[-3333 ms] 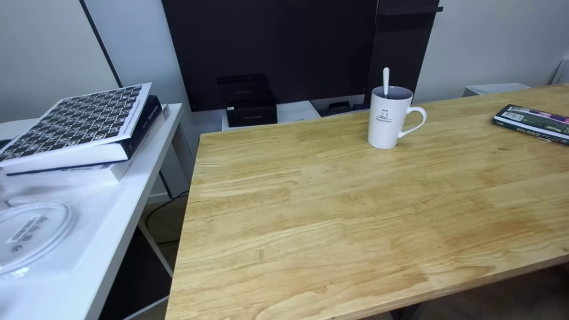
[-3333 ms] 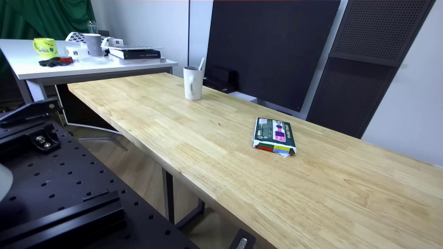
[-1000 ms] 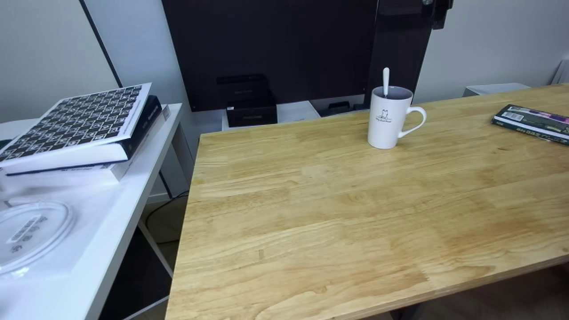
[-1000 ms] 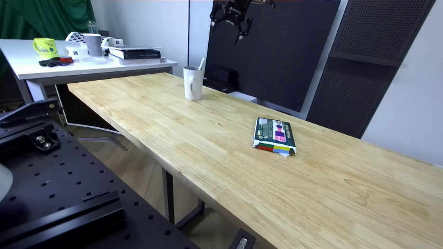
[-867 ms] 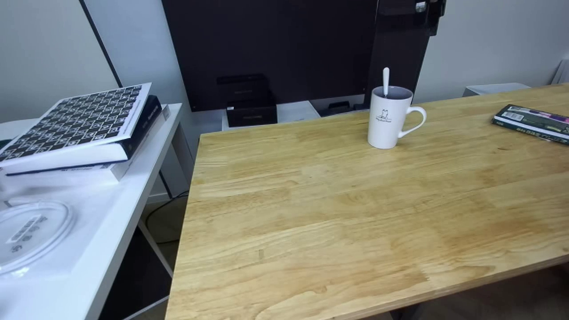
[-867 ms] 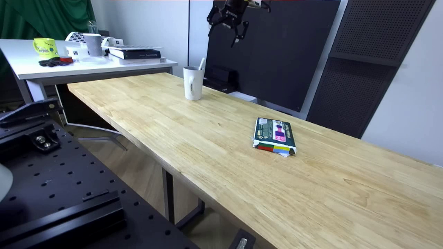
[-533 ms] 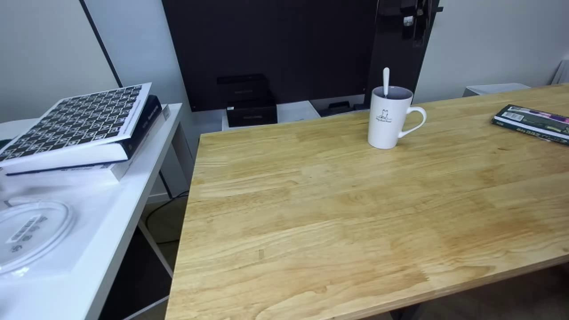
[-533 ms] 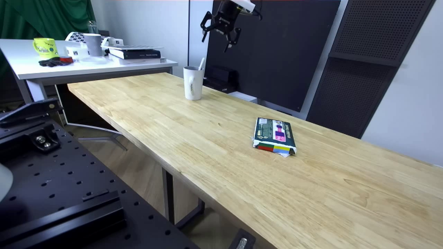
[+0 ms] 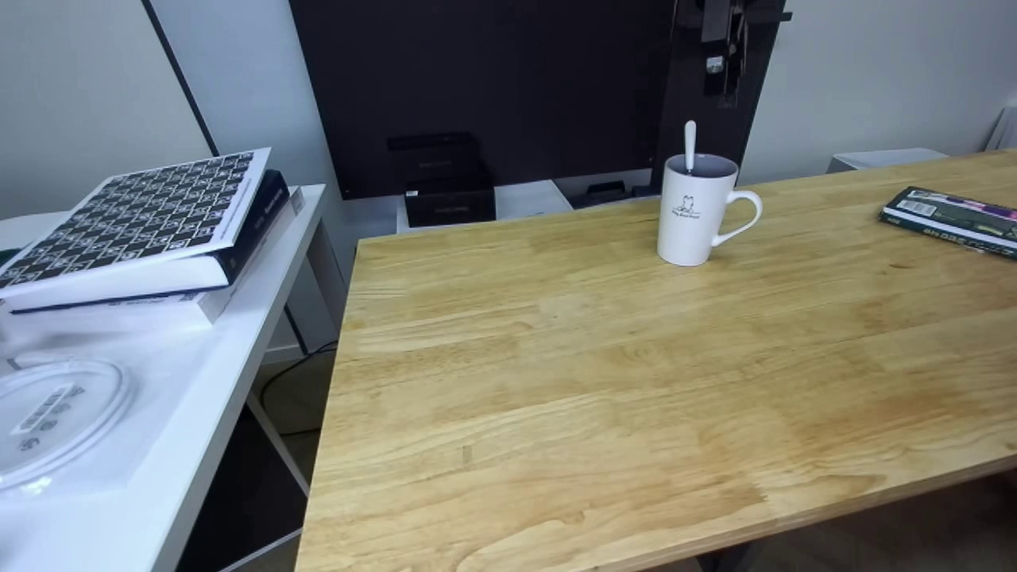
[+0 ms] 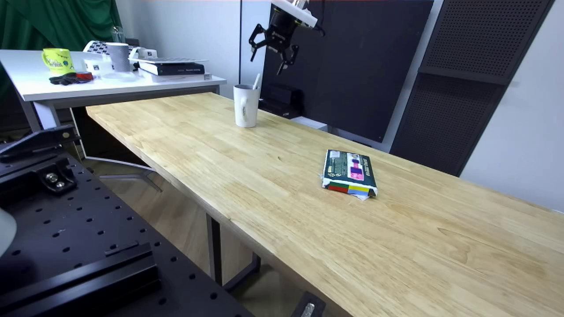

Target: Take the spoon out of the mug and put it on the table

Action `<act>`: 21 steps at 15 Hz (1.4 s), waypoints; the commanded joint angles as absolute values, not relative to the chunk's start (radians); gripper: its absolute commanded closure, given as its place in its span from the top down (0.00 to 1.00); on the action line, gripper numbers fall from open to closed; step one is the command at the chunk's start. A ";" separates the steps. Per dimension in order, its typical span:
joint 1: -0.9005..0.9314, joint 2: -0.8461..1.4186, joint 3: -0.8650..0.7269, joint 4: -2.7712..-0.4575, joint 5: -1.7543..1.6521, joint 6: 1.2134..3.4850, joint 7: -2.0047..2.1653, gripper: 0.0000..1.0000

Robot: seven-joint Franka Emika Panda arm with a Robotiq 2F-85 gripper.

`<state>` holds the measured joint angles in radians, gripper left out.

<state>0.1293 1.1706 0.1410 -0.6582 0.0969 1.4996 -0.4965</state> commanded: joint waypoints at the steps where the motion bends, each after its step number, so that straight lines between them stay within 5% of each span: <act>1: 0.134 1.229 0.144 -0.557 0.094 1.453 -0.515 1.00; 21: 0.153 1.222 0.125 -0.600 0.074 1.461 -0.544 1.00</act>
<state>0.1448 1.2262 0.1359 -0.6021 0.0937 1.4855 -0.5341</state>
